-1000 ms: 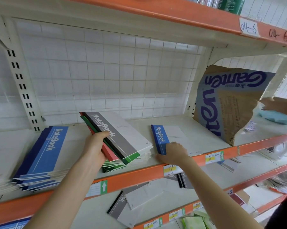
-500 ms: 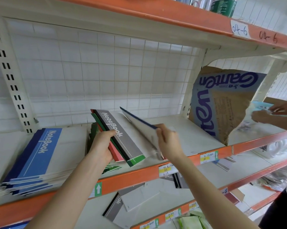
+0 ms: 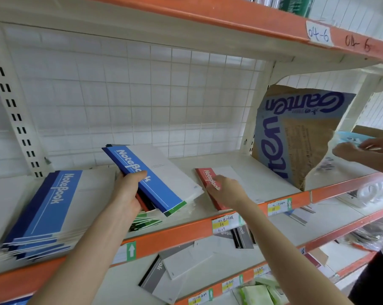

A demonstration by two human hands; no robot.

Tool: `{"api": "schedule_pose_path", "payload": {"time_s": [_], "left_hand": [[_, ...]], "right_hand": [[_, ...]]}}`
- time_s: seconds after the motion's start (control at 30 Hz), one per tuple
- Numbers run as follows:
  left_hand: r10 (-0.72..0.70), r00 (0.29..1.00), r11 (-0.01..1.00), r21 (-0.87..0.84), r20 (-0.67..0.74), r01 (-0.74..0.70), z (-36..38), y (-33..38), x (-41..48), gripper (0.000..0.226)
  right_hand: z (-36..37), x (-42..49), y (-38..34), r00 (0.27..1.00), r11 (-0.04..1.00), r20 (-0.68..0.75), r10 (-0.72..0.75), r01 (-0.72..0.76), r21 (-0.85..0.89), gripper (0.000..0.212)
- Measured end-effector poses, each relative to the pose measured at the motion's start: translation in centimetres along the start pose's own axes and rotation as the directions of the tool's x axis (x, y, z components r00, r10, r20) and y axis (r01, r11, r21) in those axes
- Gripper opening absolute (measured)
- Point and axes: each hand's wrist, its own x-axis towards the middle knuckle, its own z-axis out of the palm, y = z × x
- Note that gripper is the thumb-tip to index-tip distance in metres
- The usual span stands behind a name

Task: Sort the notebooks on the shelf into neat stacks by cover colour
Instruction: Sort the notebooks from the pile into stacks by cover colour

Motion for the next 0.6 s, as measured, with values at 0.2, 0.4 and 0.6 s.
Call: {"api": "schedule_pose_path", "payload": {"time_s": [0.2,0.4,0.6], "left_hand": [[-0.033,0.999,0.999,0.024,-0.009,0.033,-1.0,0.2,0.2,0.026],[-0.047,0.999,0.998,0.04,0.015,0.047,-1.0,0.0,0.0,0.037],[-0.063,0.998,0.998,0.013,0.017,0.063,-0.3,-0.1,-0.3,0.024]], "right_hand": [[2.4,1.3,2.8,0.969,0.962,0.211,0.126,-0.067,-0.264,0.048],[1.5,1.3,2.8,0.962,0.959,0.269,0.049,0.03,-0.282,0.023],[-0.7,0.9,1.7,0.996,0.984,-0.019,0.082,-0.084,-0.155,0.027]]}}
